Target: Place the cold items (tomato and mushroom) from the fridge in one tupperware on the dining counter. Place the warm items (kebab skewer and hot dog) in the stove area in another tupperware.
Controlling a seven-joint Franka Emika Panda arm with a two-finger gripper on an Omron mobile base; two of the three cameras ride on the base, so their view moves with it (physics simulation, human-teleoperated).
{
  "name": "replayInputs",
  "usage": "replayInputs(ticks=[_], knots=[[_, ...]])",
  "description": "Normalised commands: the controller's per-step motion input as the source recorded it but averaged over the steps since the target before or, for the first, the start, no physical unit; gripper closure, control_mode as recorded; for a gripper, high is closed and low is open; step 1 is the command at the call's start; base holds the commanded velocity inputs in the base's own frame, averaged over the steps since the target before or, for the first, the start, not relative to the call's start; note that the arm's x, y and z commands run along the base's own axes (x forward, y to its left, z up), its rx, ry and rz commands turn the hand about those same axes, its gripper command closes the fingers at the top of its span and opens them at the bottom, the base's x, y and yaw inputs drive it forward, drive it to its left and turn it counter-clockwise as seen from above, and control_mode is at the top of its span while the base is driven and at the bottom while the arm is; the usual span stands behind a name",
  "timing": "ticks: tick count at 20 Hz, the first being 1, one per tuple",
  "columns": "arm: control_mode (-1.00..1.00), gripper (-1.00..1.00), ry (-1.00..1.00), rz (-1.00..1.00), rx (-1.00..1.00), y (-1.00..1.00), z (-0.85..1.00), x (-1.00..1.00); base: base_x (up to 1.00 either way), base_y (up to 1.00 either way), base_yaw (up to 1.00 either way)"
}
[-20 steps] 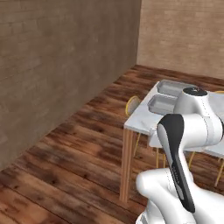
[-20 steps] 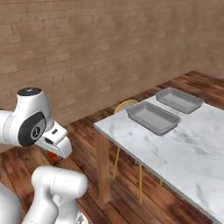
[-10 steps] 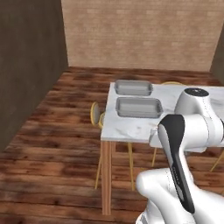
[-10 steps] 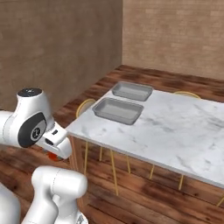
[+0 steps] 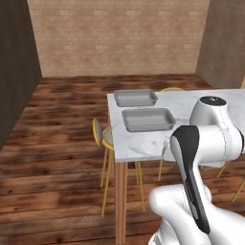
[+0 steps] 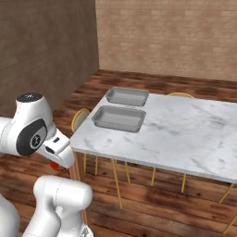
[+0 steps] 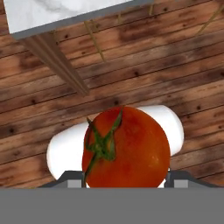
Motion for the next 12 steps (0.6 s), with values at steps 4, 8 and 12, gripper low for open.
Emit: replayInputs(ticks=[4,8,12], knots=[[1.00,1.00,0.00,0.00,0.00,0.00,0.00,0.00,0.56,0.15,-0.18],[-1.00,1.00,-0.02,-0.02,0.00,0.00,0.00,0.13,0.41,0.00,-0.07],[-1.00,1.00,-0.02,-0.05,0.00,0.00,0.00,0.45,0.00,0.00,0.00]])
